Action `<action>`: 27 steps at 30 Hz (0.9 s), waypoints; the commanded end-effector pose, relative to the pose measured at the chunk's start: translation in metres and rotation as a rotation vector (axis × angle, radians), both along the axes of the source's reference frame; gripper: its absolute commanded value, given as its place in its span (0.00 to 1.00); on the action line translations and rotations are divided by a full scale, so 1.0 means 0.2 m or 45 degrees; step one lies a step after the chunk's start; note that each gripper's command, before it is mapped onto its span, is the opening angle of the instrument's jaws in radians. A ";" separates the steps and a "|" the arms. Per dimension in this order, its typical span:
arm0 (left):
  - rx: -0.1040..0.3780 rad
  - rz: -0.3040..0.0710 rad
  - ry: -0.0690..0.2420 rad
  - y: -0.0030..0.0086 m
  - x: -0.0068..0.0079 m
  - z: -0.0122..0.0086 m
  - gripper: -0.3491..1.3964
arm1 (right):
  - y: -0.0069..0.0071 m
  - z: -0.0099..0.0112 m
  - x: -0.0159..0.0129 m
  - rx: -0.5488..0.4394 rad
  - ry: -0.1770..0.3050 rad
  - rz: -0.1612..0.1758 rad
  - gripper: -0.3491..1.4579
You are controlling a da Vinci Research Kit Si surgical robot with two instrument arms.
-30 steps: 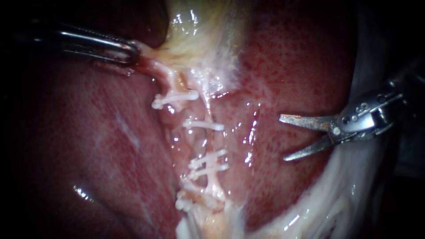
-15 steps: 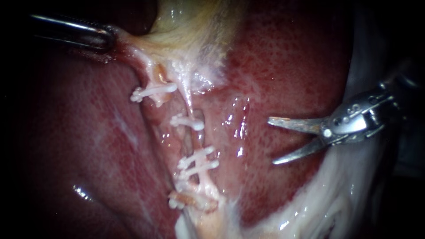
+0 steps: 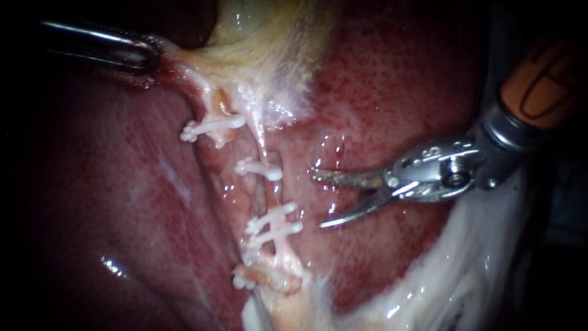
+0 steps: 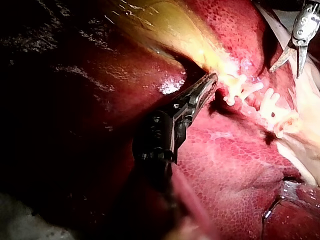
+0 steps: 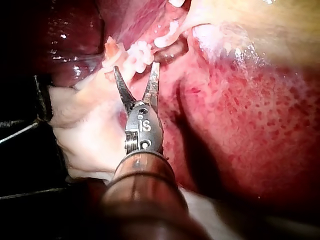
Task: Go to the cutting position right tube
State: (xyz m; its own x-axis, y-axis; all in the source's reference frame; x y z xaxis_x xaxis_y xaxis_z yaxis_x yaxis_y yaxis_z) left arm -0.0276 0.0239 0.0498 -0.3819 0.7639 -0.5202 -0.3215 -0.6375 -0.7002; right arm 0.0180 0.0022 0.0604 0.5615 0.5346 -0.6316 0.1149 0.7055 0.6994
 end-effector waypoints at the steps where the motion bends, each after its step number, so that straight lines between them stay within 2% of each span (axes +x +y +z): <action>1: -0.001 -0.001 0.000 0.000 0.000 0.000 0.00 | 0.000 0.002 0.001 0.021 0.004 -0.001 0.98; 14: 0.000 -0.001 0.000 0.000 0.000 -0.001 0.00 | -0.001 0.021 0.008 0.134 0.023 -0.063 0.98; 23: 0.000 -0.002 0.000 0.000 0.000 -0.001 0.00 | 0.002 0.028 0.011 0.189 0.074 -0.070 0.98; 27: 0.000 -0.002 0.000 0.000 0.000 -0.001 0.00 | 0.003 0.031 0.012 0.200 0.075 -0.068 0.98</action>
